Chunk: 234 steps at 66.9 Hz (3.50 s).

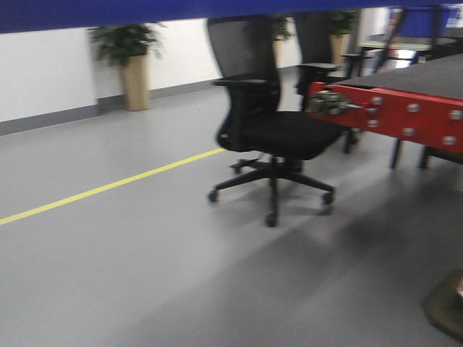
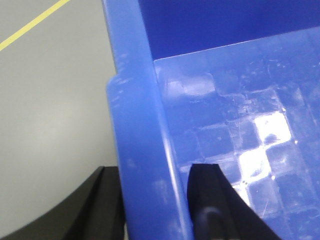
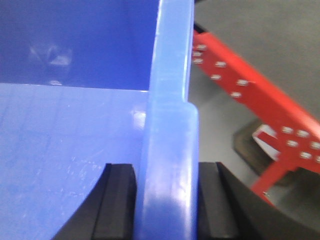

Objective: Move blue bin to conveyor side
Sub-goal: 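Carry the blue bin with both grippers to the red-framed conveyor table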

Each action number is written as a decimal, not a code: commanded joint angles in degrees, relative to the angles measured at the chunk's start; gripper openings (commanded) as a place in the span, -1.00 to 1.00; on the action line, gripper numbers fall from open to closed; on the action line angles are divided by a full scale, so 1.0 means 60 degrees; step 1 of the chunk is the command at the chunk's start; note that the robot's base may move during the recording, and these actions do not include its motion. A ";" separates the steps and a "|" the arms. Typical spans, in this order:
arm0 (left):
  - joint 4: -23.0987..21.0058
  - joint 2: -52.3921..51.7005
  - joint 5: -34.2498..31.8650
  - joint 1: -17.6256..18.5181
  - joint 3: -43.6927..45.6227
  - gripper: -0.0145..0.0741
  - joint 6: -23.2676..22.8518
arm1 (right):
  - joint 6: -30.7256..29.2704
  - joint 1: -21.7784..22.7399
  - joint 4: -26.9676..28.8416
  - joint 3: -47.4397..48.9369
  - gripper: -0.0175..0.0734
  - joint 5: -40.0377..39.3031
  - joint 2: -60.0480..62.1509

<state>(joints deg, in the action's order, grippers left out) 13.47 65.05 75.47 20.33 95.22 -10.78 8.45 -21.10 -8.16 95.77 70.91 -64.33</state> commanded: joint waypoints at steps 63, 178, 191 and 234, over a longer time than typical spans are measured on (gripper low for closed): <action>-0.0606 -0.0133 -0.0918 0.0149 0.0149 -0.71 0.0192 | -0.0145 -0.0046 0.0203 0.0117 -0.79 -0.1254 0.0146; -0.0606 -0.0133 -0.0918 0.0149 0.0149 -0.71 0.0192 | -0.0145 -0.0046 0.0203 0.0117 -0.79 -0.1254 0.0146; -0.0606 -0.0133 -0.0918 0.0149 0.0149 -0.71 0.0192 | -0.0145 -0.0046 0.0203 0.0117 -0.79 -0.1254 0.0146; -0.0625 -0.0133 -0.0918 0.0149 0.0149 -0.71 0.0192 | -0.0145 -0.0046 0.0203 0.0117 -0.79 -0.1254 0.0146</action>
<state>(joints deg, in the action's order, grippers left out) 13.02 65.05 75.47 20.33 95.22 -10.89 8.55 -21.10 -8.50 95.77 71.97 -64.33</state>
